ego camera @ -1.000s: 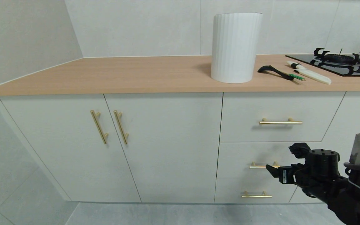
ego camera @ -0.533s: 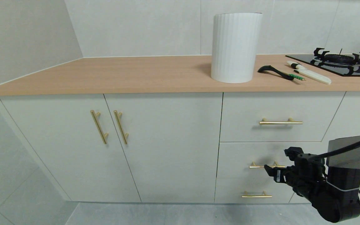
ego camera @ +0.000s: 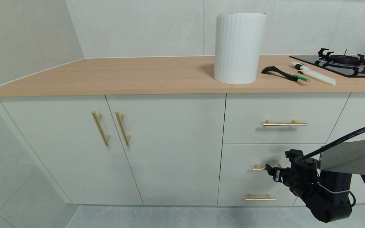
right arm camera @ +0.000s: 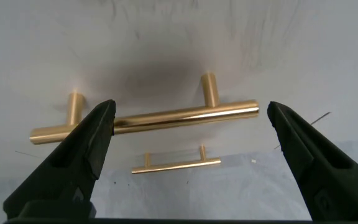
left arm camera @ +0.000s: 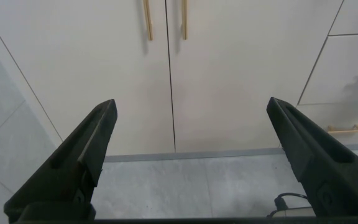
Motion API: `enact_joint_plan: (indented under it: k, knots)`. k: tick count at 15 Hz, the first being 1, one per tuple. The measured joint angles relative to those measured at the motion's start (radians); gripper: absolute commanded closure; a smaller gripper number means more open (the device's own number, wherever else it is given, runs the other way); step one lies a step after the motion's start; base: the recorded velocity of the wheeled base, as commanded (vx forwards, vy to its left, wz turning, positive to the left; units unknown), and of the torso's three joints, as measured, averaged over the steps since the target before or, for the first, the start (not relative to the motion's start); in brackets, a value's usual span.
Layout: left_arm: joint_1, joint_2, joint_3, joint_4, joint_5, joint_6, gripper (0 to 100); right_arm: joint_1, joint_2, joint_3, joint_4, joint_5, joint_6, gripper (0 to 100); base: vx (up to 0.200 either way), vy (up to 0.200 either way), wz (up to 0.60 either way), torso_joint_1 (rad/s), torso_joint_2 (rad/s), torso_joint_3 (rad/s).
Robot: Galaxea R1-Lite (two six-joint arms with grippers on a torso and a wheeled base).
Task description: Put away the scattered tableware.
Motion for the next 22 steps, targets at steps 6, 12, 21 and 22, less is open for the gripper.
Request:
enact_joint_plan:
  k: [6, 12, 21, 22]
  knots:
    - [0.000, 0.000, 0.000, 0.000, 0.000, 0.000, 0, 0.002, 0.044, -0.037, 0.006, 0.006, -0.015, 0, 0.000, 0.000, 0.00, 0.000, 0.00, 0.000]
    - [0.000, 0.000, 0.000, 0.000, 0.000, 0.000, 0, 0.003, 0.037, -0.001, 0.028, 0.011, -0.031, 0, 0.000, 0.000, 0.00, 0.000, 0.00, 0.000]
    - [0.000, 0.000, 0.000, 0.000, 0.000, 0.000, 0, 0.004, -0.085, 0.148, 0.059, 0.051, -0.081, 0, 0.000, 0.000, 0.00, 0.000, 0.00, 0.000]
    - [0.000, 0.000, 0.000, 0.000, 0.000, 0.000, 0, 0.005, -0.139, 0.179, 0.087, 0.076, -0.086, 0, 0.000, 0.000, 0.00, 0.000, 0.00, 0.000]
